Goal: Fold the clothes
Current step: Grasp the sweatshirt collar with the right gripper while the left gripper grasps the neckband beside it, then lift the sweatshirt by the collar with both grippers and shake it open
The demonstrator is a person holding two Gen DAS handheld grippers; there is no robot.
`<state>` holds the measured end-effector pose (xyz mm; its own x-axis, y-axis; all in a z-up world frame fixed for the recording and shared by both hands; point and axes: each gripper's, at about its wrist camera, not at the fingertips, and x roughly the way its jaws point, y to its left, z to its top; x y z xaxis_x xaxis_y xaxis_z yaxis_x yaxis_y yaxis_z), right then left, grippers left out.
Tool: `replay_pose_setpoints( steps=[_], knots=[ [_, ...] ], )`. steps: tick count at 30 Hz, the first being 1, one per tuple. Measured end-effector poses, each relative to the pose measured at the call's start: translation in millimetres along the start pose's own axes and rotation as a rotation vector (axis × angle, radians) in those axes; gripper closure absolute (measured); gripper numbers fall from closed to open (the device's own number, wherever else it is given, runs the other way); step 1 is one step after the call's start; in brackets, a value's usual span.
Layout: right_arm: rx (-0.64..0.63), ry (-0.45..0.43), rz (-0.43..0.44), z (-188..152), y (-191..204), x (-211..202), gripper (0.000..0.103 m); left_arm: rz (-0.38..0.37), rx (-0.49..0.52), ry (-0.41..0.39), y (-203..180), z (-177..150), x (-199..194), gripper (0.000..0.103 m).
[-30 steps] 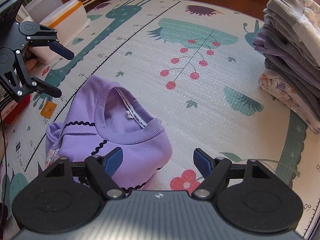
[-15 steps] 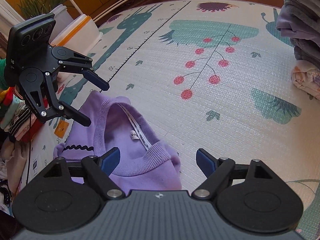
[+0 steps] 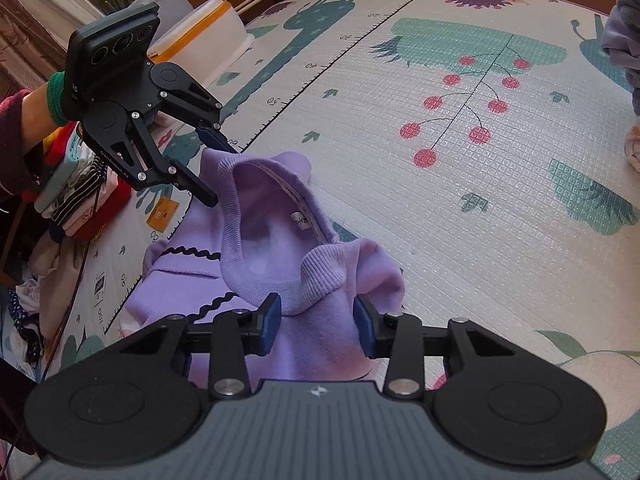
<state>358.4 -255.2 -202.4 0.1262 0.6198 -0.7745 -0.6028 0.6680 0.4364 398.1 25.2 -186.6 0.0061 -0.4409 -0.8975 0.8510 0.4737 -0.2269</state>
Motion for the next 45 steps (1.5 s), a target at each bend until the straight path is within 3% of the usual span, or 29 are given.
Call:
replay_pose_setpoints(
  steps=[2, 4, 11, 18, 23, 28, 31, 34, 36, 38, 45],
  knots=[
    [-0.041, 0.001, -0.018, -2, 8, -2, 0.081, 0.052, 0.027, -0.008, -6, -5, -6, 0.077],
    [-0.079, -0.006, -0.05, -3, 16, -6, 0.084, 0.098, 0.053, -0.021, -13, -8, -11, 0.088],
    [-0.122, -0.106, -0.185, 18, 25, -37, 0.086, 0.293, 0.112, -0.142, -32, 8, -50, 0.092],
    [-0.108, -0.289, -0.323, 67, 25, -85, 0.086, 0.498, 0.125, -0.288, -42, 43, -96, 0.093],
    [-0.123, -0.431, -0.435, 110, 33, -115, 0.087, 0.714, 0.145, -0.4, -50, 75, -135, 0.093],
    [-0.116, -0.649, -0.504, 144, 43, -150, 0.089, 0.922, 0.158, -0.517, -59, 99, -164, 0.094],
    [-0.157, -0.755, -0.582, 159, 54, -162, 0.089, 1.061, 0.125, -0.641, -66, 108, -186, 0.094],
    [-0.233, -0.833, -0.654, 164, 68, -169, 0.089, 1.16, 0.169, -0.717, -84, 111, -195, 0.094],
    [-0.301, -0.84, -0.675, 160, 74, -166, 0.089, 1.194, 0.237, -0.701, -93, 105, -190, 0.094],
    [-0.367, -0.796, -0.689, 150, 73, -152, 0.089, 1.153, 0.263, -0.673, -98, 89, -180, 0.094],
    [-0.572, -0.425, -0.628, 52, 59, -64, 0.09, 0.97, 0.331, -0.434, -111, 10, -88, 0.094]
  ],
)
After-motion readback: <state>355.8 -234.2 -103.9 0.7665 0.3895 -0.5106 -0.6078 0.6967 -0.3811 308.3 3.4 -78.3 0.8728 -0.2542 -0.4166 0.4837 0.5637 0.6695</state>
